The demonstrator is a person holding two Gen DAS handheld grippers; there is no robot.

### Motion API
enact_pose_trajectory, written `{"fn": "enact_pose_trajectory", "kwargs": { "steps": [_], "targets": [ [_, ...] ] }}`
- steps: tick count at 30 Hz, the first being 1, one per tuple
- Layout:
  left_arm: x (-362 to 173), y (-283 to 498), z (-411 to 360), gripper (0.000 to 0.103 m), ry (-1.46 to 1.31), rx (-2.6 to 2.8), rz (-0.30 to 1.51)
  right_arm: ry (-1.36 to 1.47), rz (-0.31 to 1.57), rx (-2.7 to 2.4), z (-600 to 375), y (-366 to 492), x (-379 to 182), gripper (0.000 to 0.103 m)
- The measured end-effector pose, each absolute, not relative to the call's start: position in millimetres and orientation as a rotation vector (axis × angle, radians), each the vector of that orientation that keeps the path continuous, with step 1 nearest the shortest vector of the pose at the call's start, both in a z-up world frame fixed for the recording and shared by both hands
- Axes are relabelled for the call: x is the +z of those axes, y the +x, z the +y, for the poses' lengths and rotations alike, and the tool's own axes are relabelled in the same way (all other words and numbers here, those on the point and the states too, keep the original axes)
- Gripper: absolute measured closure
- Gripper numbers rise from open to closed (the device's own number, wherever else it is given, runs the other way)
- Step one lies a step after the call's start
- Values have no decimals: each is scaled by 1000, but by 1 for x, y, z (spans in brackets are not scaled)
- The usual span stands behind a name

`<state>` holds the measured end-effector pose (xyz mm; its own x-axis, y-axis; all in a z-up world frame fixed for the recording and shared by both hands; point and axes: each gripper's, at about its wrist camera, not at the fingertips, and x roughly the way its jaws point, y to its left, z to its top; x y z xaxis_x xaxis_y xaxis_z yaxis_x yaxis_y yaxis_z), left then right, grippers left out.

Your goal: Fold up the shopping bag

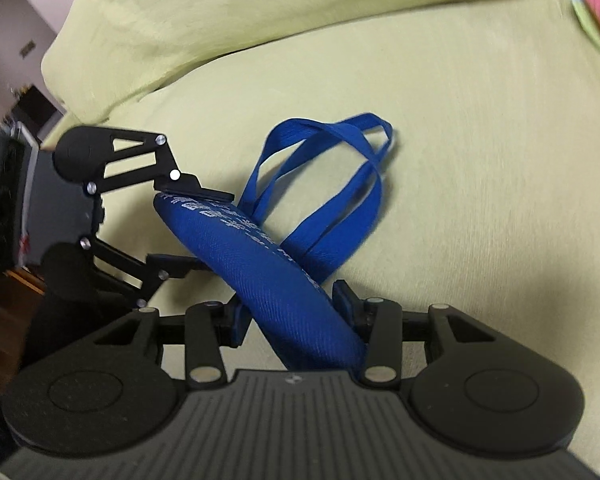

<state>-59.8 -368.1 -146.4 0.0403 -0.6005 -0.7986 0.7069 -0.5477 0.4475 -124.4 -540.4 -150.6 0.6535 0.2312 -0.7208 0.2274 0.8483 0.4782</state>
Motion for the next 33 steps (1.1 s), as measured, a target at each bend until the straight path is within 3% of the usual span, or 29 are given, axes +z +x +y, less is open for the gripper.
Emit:
{"fn": "enact_pose_trajectory", "kwargs": {
  "steps": [10, 26, 30, 33],
  "targets": [
    [-137, -40, -385, 43, 1307, -1708, 122, 758, 946, 62, -581, -106, -166, 65],
    [-109, -19, -378, 43, 1339, -1692, 79, 825, 983, 68, -597, -106, -174, 67],
    [-96, -17, -371, 51, 1328, -1702, 76, 831, 984, 71, -600, -108, -176, 67],
    [-96, -24, -374, 64, 1300, -1727, 66, 841, 992, 69, -602, -108, -176, 67]
  ]
}}
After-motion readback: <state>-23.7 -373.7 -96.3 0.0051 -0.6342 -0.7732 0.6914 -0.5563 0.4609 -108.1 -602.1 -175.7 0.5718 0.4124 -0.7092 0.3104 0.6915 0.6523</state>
